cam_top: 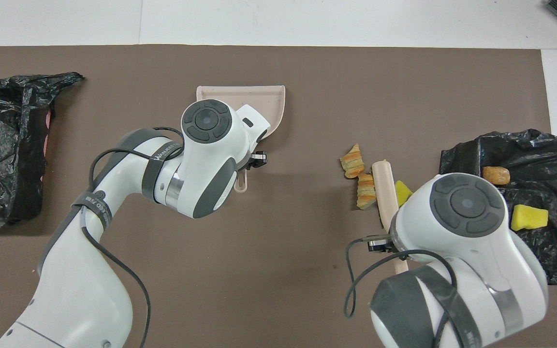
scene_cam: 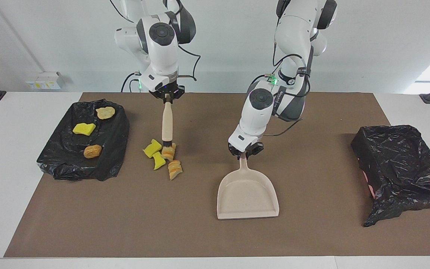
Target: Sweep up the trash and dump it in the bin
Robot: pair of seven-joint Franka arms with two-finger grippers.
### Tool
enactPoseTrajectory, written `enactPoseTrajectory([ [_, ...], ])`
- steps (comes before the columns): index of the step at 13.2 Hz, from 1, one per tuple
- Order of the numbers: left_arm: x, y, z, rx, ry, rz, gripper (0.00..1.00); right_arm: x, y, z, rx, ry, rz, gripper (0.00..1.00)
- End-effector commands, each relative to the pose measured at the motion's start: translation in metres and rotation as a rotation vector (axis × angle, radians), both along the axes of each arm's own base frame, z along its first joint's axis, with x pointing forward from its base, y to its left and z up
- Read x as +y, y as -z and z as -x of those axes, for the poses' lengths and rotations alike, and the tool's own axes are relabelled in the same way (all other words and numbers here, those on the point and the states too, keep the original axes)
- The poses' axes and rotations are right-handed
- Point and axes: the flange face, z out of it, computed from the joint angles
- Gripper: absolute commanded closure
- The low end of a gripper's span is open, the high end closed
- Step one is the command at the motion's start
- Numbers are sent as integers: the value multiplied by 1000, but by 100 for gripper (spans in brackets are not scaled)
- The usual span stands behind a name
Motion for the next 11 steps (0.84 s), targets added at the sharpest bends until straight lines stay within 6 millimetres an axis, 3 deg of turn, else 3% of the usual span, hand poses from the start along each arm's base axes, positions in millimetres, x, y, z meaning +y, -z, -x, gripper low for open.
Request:
enactPoseTrajectory([
  [1,36,-26,-15,-44,95,-6,100,-40,9,-19,-28,-97,56,100],
  [4,68,-41,-26,-60,134,-13,100,-78,48,-37,-24,-177,198,100],
  [6,73,-38,-22,-22,169,-30,100,-93,54,-37,-6,-204,211,100],
  [11,78,-38,-10,46,556,-60,100,-89,108,-30,1,-117,182,100],
])
